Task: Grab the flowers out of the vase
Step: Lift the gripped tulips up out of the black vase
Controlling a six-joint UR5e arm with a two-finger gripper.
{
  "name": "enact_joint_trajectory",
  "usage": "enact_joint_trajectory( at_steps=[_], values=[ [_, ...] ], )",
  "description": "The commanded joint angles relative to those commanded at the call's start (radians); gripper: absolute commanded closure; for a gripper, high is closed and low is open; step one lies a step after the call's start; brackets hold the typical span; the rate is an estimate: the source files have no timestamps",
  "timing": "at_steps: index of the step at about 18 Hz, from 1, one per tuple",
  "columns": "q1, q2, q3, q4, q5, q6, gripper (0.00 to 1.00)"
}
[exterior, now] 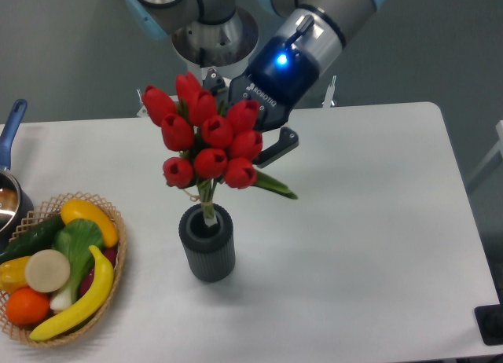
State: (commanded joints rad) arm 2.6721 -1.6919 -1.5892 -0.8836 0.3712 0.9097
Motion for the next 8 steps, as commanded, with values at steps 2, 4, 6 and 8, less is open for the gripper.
enact_joint_trajectory(
  at_steps=[2, 4, 6, 8],
  values=[
    [0.014, 0.000, 0.000, 0.000, 0.002, 0.002, 0.48],
    [0.026, 0.000, 0.000, 0.000, 0.002, 0.002, 0.48],
    [0.037, -0.002, -0.002, 0.002, 0.002, 0.008, 0.48],
    [0.045, -0.002, -0.002, 0.002, 0.002, 0.009, 0.48]
  ],
)
